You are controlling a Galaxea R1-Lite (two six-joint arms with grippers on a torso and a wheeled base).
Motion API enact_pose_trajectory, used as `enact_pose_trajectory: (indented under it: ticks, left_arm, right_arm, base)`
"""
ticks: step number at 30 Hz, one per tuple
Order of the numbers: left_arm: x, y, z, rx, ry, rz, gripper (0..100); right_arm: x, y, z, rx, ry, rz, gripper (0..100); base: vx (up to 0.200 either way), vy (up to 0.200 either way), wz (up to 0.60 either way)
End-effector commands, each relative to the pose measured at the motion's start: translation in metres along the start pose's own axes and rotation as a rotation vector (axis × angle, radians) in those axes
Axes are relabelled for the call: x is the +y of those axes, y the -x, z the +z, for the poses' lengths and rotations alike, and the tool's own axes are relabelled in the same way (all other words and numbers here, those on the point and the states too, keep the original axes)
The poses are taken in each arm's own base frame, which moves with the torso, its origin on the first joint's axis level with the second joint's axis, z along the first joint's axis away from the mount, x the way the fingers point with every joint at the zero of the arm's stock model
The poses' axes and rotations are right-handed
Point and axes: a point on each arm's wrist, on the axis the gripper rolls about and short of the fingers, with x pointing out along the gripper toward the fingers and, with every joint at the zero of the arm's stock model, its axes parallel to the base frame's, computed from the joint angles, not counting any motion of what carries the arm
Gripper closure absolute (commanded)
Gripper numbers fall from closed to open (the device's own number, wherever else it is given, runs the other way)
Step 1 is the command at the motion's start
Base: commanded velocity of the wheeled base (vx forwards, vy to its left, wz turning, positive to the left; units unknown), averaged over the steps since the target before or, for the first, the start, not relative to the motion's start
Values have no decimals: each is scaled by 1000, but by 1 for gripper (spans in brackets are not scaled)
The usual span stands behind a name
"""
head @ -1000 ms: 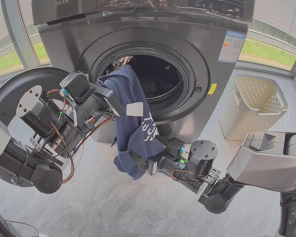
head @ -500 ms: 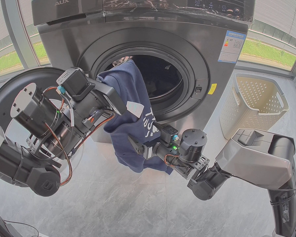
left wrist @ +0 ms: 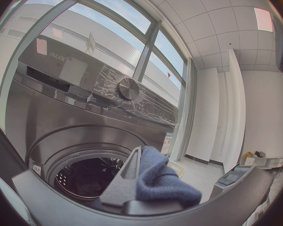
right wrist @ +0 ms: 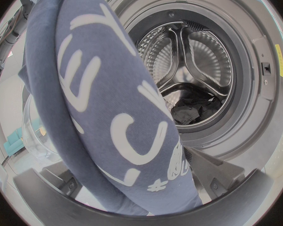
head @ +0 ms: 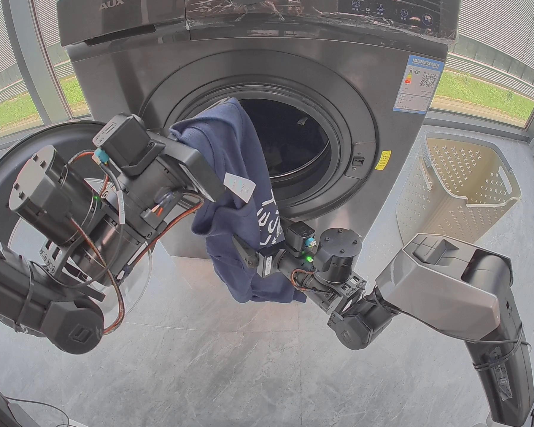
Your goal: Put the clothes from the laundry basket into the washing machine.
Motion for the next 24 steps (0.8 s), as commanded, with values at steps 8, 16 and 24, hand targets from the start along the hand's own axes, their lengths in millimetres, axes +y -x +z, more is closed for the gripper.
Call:
enact_pose_trajectory:
  ticks: [8, 16, 24]
  left_arm:
    - [9, 2, 1, 4, -12, 30, 100]
    - [43, 19, -35, 143, -50, 124, 100]
    - [56, 44, -79, 331, -62, 156, 100]
  right_arm:
    - [-27, 4, 1, 1, 7, -68, 100]
    - [-53, 23, 39, -41, 13, -120, 100]
    - [-48, 35, 81, -120, 12, -114, 100]
  base:
    - [0, 0, 0]
    - [0, 0, 0]
    - [0, 0, 0]
